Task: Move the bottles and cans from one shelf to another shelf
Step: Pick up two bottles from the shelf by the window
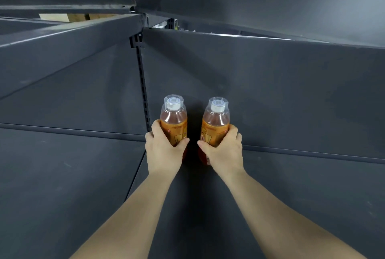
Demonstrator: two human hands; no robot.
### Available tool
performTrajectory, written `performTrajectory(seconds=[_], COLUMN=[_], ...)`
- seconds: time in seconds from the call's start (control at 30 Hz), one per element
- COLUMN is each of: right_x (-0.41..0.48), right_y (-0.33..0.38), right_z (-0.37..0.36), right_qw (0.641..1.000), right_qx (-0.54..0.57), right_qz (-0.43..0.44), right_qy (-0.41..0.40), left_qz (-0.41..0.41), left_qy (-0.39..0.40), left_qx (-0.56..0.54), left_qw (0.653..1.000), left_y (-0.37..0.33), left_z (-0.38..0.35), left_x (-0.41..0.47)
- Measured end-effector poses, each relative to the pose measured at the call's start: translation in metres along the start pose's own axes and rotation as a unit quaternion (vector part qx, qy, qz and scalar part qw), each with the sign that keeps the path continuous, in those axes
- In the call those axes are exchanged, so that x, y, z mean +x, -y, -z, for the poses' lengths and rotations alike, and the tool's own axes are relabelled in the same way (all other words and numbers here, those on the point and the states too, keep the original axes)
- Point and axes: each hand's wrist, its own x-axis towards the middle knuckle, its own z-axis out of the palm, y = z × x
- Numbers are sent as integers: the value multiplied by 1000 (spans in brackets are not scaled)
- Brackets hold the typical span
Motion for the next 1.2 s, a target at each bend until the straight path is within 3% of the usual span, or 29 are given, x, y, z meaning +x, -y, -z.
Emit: performTrajectory(seconds=[0.33,0.53,0.73,0.83,0.97,1.2], right_x=[0,-2,-2,-6,-5,-5], right_y=[-3,-9,-11,-11,-5,-7], right_z=[0,-8,-7,-11,-15,-13], right_qw=[985,999,994,998,1000,999], right_qx=[140,12,83,44,-9,36], right_qz=[-11,3,-3,1,-4,4], right_qy=[98,40,74,49,16,29], left_qz=[18,-16,-5,-6,-15,-3], left_qy=[81,43,78,73,35,55], left_qx=[-152,-15,-73,-81,-12,-65], left_qw=[985,999,994,994,999,996], left_y=[9,14,21,21,13,17], left_z=[0,-6,-2,-3,-6,-9], left_x=[3,1,8,3,4,6])
